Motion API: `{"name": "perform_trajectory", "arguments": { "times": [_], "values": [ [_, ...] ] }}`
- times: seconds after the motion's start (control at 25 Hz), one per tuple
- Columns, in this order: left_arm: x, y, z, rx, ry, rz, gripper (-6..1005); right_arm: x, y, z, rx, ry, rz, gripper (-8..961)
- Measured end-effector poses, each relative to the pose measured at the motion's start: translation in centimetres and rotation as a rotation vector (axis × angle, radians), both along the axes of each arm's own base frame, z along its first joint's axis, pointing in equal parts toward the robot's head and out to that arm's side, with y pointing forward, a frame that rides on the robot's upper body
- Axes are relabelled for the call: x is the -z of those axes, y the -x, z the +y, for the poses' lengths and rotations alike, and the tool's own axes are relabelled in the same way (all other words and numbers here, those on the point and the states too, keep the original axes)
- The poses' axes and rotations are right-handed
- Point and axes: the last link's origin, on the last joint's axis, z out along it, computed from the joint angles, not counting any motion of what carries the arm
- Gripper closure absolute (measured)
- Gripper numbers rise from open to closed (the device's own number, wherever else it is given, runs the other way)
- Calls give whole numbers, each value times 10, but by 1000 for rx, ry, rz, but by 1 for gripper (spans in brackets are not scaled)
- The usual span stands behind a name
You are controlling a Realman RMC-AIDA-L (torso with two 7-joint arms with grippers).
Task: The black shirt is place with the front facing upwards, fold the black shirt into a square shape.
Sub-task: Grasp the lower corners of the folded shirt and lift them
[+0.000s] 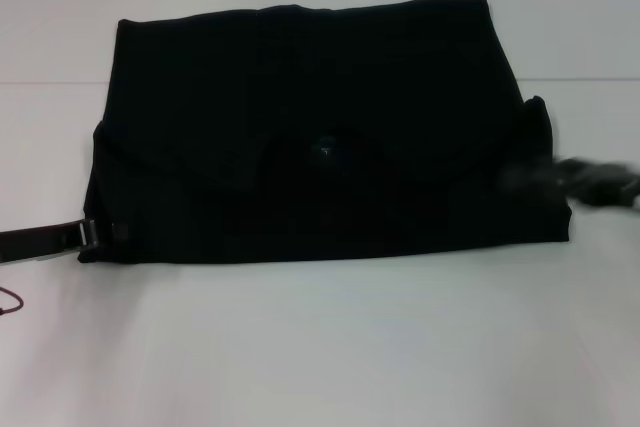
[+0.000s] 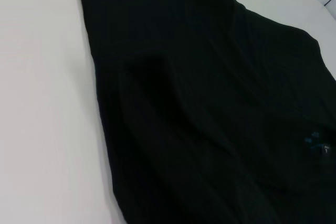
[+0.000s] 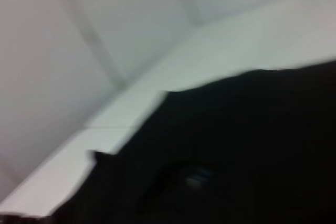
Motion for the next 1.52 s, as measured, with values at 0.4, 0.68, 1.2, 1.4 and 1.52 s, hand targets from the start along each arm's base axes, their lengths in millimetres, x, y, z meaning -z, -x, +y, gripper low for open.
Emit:
{"name": "perform_trajectory", "arguments": {
  "times": [0.4, 0.68, 1.2, 1.4, 1.52],
  "values": [
    [-3, -3, 2, 25, -2, -2, 962, -66, -2, 49, 510, 132, -168, 57],
    [-3, -6, 4, 36, 2, -5, 961, -24, 2, 69, 526, 162, -302, 58],
    [-4, -6, 5, 34, -4, -9, 961, 17, 11, 67, 500, 204, -302, 59],
    [-5, -6, 5, 33, -5, -10, 961, 20, 10, 65, 512, 220, -297, 59],
    [-5, -6, 5, 34, -5, -11, 961, 21, 9, 63, 510, 230, -298, 59]
  ]
}}
